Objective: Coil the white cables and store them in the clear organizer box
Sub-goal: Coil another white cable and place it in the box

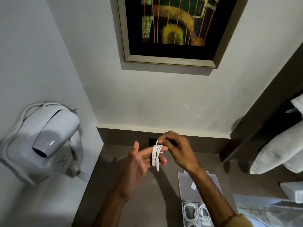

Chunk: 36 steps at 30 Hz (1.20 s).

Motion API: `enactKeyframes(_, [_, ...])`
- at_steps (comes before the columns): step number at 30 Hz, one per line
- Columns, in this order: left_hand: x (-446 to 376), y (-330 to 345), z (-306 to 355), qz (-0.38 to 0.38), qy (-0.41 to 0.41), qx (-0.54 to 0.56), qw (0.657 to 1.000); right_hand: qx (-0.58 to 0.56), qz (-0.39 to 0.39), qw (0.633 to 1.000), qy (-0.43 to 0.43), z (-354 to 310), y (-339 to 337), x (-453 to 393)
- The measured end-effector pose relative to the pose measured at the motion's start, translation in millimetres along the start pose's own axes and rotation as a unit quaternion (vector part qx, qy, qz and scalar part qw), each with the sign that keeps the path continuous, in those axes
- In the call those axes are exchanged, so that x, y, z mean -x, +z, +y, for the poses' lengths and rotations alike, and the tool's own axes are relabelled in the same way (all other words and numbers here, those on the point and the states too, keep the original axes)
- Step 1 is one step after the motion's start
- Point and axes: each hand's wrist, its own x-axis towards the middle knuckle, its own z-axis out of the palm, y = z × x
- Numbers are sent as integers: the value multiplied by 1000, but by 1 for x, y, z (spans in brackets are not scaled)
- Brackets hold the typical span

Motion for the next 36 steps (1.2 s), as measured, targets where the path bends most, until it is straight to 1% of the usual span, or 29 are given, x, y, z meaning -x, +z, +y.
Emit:
enactKeyframes(3, [6,0,0,-10,58,16,998,-63,10,997,36,7,24,22])
enactKeyframes(5, [9,0,-1,8,106,27,994,-82,11,994,71,8,37,34])
enactKeyframes(9, [7,-7,0,79,97,123,984,-113,-29,984,134,2,52,51])
enactKeyframes(11, [5,-10,-1,125,82,114,982,-116,-38,980,156,-8,53,59])
enactKeyframes(13, [5,-10,0,152,74,89,982,-101,-50,980,167,-17,55,65])
enactKeyframes(15, [6,-6,-3,156,71,70,983,-101,-53,976,183,-24,57,68])
enactKeyframes(17, [6,2,-6,164,67,43,983,-159,-46,962,217,-30,58,70])
enactKeyframes(19, [7,11,-7,195,85,-47,976,-204,-56,946,246,-36,58,71])
enactKeyframes(20, [8,14,-8,212,101,-114,965,-207,-66,943,252,-40,56,71])
enactKeyframes(22, [8,19,-10,219,137,-225,940,-195,-79,943,259,-44,54,70])
enactKeyframes(25, [8,21,-17,231,179,-286,913,-136,-45,956,255,-44,47,73])
enactKeyframes(27, [8,18,-20,243,186,-297,904,-100,-22,964,244,-45,43,75])
enactKeyframes(30, [8,18,-21,253,192,-285,904,-138,13,960,245,-47,47,79])
enactKeyframes(32, [8,20,-20,271,208,-300,891,-126,49,961,242,-45,55,83])
enactKeyframes(34, [9,22,-19,291,222,-304,879,-57,77,977,193,-41,62,89])
enactKeyframes(36, [9,23,-19,301,214,-279,887,13,78,989,129,-38,64,93])
